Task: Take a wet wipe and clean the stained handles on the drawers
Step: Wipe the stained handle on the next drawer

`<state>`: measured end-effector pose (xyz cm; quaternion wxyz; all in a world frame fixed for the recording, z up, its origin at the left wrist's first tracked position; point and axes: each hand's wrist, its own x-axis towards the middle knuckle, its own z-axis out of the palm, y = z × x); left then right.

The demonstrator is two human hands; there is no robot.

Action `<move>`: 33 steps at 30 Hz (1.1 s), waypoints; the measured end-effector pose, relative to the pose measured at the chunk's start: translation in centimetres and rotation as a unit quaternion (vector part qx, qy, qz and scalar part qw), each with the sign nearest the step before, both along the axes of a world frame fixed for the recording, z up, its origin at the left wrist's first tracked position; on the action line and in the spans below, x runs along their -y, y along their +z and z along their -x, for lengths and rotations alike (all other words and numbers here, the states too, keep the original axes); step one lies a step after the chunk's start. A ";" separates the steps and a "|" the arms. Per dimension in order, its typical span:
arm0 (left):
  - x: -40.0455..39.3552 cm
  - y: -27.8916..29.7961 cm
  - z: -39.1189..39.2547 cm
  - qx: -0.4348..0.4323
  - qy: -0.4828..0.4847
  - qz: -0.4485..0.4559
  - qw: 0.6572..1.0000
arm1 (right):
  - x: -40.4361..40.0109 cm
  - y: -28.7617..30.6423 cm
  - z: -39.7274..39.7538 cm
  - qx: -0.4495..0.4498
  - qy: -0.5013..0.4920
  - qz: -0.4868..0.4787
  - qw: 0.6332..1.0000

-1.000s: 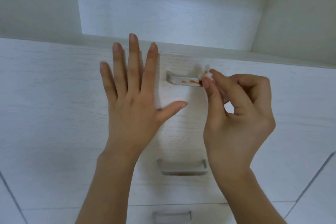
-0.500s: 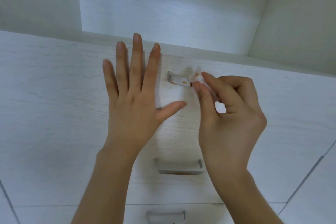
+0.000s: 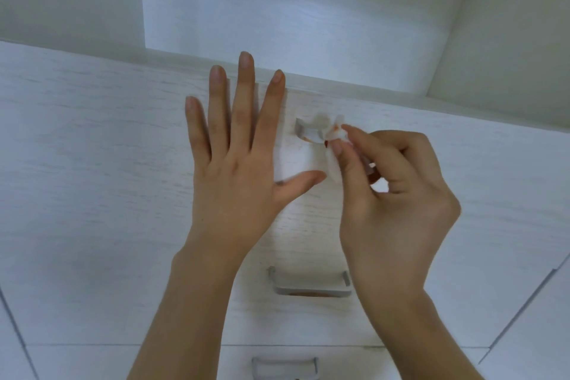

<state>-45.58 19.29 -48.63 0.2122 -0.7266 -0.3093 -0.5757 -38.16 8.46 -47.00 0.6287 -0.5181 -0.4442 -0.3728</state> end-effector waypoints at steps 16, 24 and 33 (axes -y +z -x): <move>-0.3 -0.1 -0.2 0.008 0.002 -0.001 1.000 | -0.7 0.0 0.8 0.034 -0.052 0.011 0.998; -0.2 0.0 -0.1 -0.002 0.007 0.007 1.000 | -0.6 0.0 0.7 0.020 -0.059 0.008 0.998; -0.8 -0.1 1.3 -0.002 -0.014 -0.012 1.000 | -0.5 0.3 1.2 0.028 -0.001 0.027 0.999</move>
